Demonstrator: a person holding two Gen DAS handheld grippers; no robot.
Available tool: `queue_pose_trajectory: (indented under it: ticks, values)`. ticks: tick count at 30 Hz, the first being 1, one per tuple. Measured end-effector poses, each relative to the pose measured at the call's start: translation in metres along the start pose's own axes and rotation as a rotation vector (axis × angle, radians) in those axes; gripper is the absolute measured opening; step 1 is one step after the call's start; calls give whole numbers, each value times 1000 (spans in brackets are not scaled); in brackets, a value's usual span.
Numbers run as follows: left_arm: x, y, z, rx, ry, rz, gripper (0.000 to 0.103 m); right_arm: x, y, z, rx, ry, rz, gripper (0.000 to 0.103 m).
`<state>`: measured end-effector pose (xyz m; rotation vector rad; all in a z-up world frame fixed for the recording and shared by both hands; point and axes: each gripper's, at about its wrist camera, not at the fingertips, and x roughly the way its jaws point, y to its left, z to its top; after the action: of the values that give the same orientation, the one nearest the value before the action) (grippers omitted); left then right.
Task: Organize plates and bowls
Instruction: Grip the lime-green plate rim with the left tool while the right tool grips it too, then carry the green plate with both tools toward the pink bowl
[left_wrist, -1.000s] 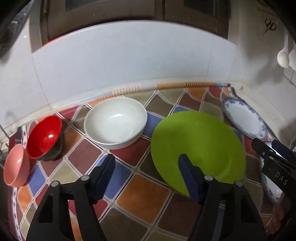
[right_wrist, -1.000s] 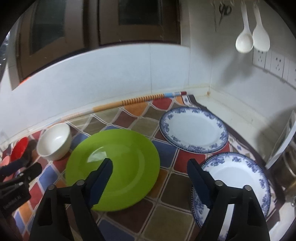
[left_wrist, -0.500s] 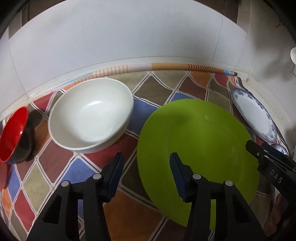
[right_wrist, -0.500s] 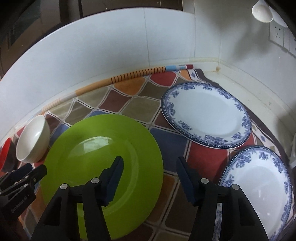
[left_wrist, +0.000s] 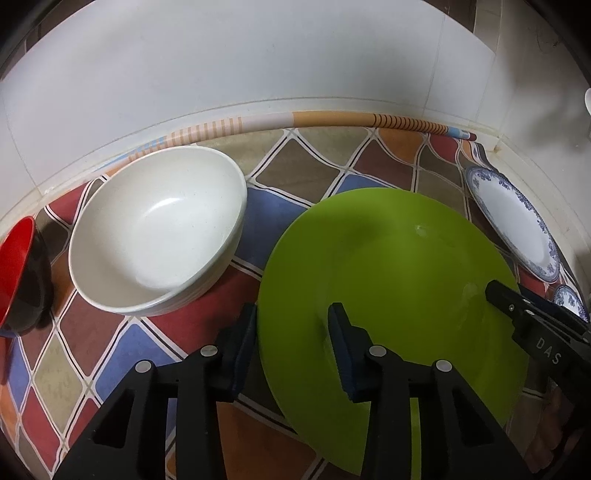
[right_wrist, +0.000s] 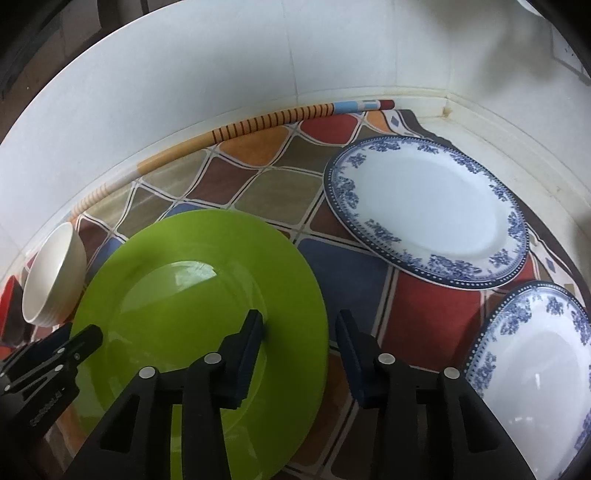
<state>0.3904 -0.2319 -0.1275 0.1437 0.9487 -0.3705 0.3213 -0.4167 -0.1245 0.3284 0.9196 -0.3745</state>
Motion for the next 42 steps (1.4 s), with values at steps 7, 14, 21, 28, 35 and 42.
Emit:
queue_pose_trajectory:
  ticks: [7,14,21,28,35,42]
  values:
    - [2,0,1,2,-1,4,38,4,2,1,-14,4,6,38]
    - [-1,2,-1,-10,8,3,38,3,5,2,-41,12,5,38]
    - [-17,4,-10,-11,-2,-5,38,-11,10,-4,-69,4,0,38]
    - [-50,6,-19,-10,-39,-19,38,-39,12,-14,-89,-24,-13,38]
    - [-87,20,-30,-39,-79,-7,39,-76,21,-23,-112,-74,-10,38]
    - [-125,40,-45,-88,-124,41,39,-108,42,-32,-154,-123,28,38]
